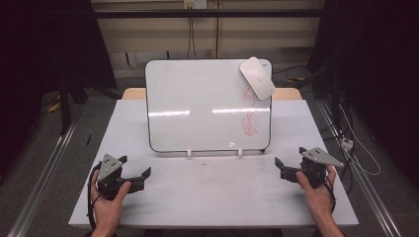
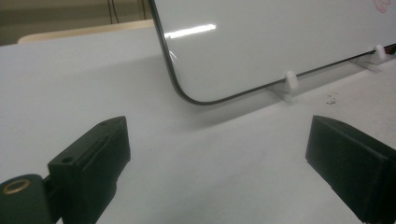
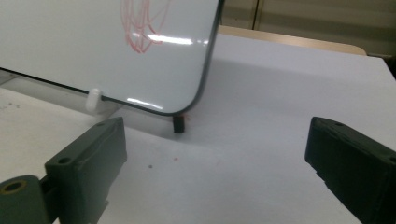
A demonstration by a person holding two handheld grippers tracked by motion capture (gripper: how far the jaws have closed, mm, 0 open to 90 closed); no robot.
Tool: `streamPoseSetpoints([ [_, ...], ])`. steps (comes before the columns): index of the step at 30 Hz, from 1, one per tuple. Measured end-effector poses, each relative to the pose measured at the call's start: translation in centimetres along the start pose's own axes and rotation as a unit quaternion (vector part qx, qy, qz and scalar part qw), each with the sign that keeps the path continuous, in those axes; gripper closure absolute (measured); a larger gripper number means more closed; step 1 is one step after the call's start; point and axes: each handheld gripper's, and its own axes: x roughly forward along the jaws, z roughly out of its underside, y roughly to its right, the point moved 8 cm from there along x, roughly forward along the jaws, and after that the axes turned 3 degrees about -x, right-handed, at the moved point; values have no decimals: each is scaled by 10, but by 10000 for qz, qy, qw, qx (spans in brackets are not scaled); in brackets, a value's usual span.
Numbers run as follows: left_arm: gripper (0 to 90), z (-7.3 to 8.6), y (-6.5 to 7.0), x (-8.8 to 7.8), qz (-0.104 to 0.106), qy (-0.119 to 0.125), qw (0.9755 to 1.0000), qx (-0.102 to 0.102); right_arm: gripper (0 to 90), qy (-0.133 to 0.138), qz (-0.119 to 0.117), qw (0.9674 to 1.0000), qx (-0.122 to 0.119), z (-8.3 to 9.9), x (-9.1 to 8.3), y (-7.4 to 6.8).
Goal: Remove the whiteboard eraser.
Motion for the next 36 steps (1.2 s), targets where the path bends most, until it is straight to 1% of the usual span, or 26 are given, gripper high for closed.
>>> streamPoseSetpoints([
  [1,64,0,0,0,0,0,10000,0,76,0,0,10000,0,0,0,0],
  [2,64,0,2,0,51,-24,9999,85,77,-18,-19,10000,-73,-4,2,-3],
  [4,64,1,2,0,54,-29,9999,114,62,1,-82,10000,-38,-8,5,-5],
  [6,64,2,0,2,44,-42,9999,86,80,43,-57,10000,-49,-16,9,-6],
  [7,64,3,-1,3,41,-67,9999,108,80,43,-57,10000,-49,-16,9,-6],
  [8,64,3,-1,4,53,-75,9999,94,74,101,-67,9999,-96,-25,13,-9],
  [9,64,3,-2,4,52,-103,9999,67,70,180,-65,9998,-107,-30,15,-10],
  [10,64,3,-1,4,77,-100,9999,42,70,180,-65,9998,-107,-30,15,-10],
  [12,64,2,3,4,127,-107,9998,119,66,232,-155,9996,-82,-38,19,-13],
  [13,64,2,3,4,141,-106,9997,148,53,195,-147,9994,-225,-46,22,-14],
  [15,64,3,3,4,120,-132,9997,163,55,197,-161,9994,-235,-55,26,-15],
  [16,64,4,2,4,112,-151,9997,163,55,197,-161,9994,-235,-55,26,-15],
  [17,64,4,2,4,101,-152,9997,142,50,216,-223,9992,-248,-60,27,-16],
  [18,64,5,1,4,77,-164,9997,136,47,256,-224,9990,-281,-65,29,-16],
  [19,64,5,1,4,78,-165,9998,127,49,327,-246,9986,-343,-76,31,-15],
  [20,64,5,1,4,84,-165,9997,126,48,371,-250,9984,-340,-81,33,-15],
  [21,64,5,0,4,79,-171,9997,129,51,390,-230,9984,-350,-85,34,-15],
  [22,64,5,0,4,85,-160,9998,125,51,390,-230,9984,-350,-85,34,-15],
  [23,64,6,0,4,87,-179,9997,129,54,386,-236,9980,-440,-93,36,-15],
  [25,64,6,-1,4,90,-191,9997,146,59,418,-206,9977,-486,-100,38,-15],
  [30,64,4,-3,8,89,-171,9998,108,61,377,-216,9977,-513,-109,42,-17],
  [32,64,4,-3,9,79,-178,9998,109,74,416,-129,9973,-599,-117,43,-17],
  [34,64,3,-4,8,60,-168,9997,150,69,479,-68,9969,-617,-123,43,-18],
  [35,64,3,-3,8,65,-160,9997,142,66,505,-36,9967,-627,-125,43,-18],
  [36,64,3,-3,9,67,-160,9998,127,64,508,7,9963,-689,-127,43,-18],
])
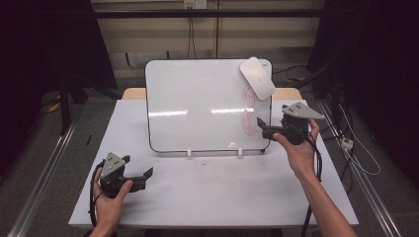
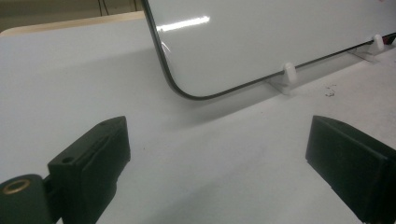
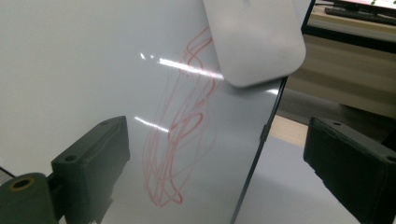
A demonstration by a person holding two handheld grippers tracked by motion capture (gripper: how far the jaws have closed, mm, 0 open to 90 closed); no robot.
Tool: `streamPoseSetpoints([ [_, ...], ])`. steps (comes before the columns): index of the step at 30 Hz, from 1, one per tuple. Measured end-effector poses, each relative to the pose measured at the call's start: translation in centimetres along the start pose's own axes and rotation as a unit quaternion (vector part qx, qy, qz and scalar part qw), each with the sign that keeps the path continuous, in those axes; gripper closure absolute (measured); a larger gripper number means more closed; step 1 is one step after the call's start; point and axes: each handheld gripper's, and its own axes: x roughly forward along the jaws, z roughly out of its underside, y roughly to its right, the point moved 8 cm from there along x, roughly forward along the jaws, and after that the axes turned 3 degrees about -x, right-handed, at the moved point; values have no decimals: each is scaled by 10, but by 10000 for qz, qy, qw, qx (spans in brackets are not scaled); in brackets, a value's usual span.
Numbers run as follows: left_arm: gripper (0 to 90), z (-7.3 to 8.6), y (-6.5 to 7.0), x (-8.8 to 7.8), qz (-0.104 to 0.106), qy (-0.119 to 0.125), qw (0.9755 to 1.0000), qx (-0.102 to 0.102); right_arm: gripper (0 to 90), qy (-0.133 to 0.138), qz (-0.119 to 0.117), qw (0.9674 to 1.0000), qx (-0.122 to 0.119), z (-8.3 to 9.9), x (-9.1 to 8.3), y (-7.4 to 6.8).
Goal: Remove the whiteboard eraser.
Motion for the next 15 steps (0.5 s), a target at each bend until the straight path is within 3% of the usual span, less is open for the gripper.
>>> streamPoseSetpoints([
  [10,64,0,-1,1,-31,-7,10000,39,65,-92,183,9997,-164,-25,7,12],
  [11,64,0,-1,1,-29,-13,10000,33,63,-122,277,9992,-273,-31,11,17],
  [15,65,-2,-3,0,-78,66,9999,73,60,-174,202,9992,-285,-42,19,20],
])
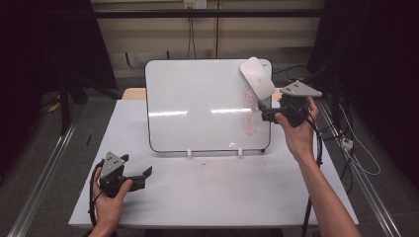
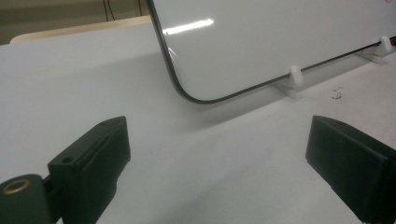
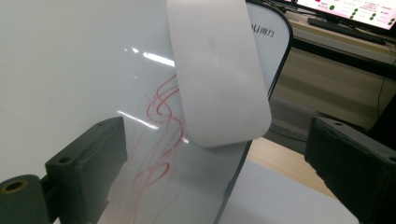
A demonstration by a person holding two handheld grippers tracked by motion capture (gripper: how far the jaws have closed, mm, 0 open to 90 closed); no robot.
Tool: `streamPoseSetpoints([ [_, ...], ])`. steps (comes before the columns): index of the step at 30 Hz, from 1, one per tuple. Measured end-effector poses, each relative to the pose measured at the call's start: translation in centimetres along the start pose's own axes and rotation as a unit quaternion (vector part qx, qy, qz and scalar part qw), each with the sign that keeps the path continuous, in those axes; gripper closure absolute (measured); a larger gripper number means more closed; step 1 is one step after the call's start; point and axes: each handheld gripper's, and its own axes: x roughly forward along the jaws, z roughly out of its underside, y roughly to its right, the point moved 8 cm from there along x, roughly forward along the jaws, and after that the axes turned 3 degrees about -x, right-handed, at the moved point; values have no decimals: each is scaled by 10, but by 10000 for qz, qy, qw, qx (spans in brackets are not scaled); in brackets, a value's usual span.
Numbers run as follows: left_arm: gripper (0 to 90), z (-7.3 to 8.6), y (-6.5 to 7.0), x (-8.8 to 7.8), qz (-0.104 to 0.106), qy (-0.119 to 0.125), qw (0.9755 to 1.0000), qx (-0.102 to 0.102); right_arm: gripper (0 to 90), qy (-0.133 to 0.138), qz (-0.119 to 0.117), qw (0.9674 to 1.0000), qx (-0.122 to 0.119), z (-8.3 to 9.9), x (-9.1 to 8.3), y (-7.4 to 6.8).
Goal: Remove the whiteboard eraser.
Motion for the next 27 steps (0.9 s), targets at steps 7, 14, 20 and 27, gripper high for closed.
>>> streamPoseSetpoints([
  [7,64,1,-1,2,1,-59,10000,-24,105,-96,22,9996,-264,-15,15,3],
  [14,64,2,0,1,45,-43,10000,-14,136,-242,131,9979,-578,-30,33,5],
  [20,64,1,0,1,40,-54,10000,-24,173,-352,193,9959,-808,-34,48,6],
  [27,64,3,0,1,29,-97,9999,0,201,-405,295,9947,-896,-34,64,3],
])
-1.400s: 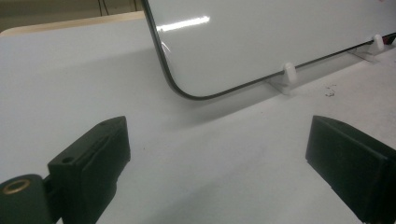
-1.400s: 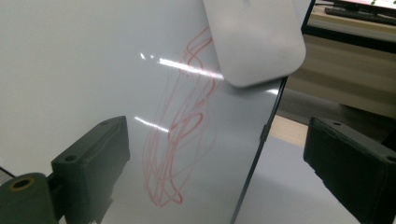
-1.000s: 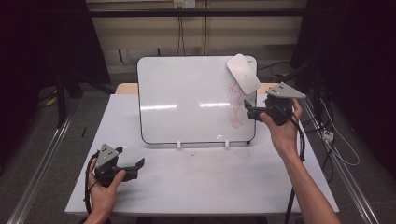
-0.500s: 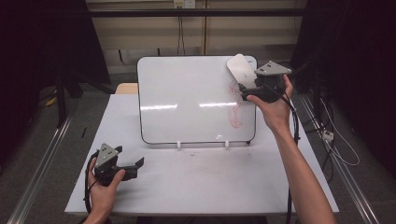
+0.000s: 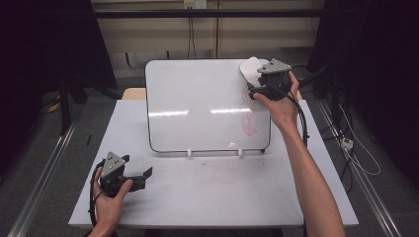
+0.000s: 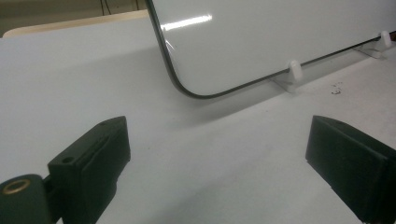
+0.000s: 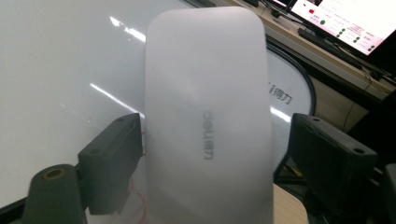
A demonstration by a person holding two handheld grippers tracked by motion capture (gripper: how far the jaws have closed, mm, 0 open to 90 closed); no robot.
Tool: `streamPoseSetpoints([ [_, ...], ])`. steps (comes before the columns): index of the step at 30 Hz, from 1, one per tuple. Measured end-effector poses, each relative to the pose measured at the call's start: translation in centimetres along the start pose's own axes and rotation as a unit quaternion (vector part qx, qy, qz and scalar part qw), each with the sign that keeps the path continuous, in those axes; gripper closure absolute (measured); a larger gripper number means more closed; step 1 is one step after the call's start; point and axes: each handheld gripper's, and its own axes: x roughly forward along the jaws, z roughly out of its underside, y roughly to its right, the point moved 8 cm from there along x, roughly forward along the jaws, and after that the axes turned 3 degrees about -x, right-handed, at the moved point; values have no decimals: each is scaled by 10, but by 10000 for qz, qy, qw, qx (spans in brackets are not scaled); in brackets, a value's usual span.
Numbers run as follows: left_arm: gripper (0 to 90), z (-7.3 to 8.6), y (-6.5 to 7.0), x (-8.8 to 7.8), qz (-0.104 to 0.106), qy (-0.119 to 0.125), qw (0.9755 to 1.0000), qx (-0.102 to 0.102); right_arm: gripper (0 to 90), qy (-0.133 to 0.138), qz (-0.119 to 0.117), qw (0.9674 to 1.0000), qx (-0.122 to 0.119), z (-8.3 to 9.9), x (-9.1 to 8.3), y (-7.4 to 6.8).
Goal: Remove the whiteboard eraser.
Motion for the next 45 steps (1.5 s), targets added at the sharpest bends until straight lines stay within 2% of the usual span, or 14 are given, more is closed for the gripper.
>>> streamPoseSetpoints([
  [6,64,1,1,1,31,-23,10000,-9,266,-68,-51,10000,9,0,8,-4],
  [7,64,1,1,1,23,-32,10000,-6,277,-133,33,9999,-91,0,9,-5],
  [10,64,1,1,2,36,-25,10000,-7,306,-155,62,9998,-76,0,10,-3],
  [17,64,1,1,1,-6,-27,10000,16,313,-286,79,9995,-127,-1,9,-4],
  [24,64,1,1,2,9,-10,10000,-5,315,-289,32,9995,-96,-1,7,-3],
  [30,64,1,1,1,4,-32,10000,16,316,-300,-156,9994,94,-2,4,-1],
  [36,64,1,0,2,10,-23,10000,-4,316,-274,-229,9992,187,-3,1,-1],
  [37,64,1,1,2,11,-23,10000,-2,316,-225,-344,9985,357,-3,0,0],
  [45,64,1,0,1,-1,-37,10000,7,317,-155,-386,9984,377,-3,-2,0],
])
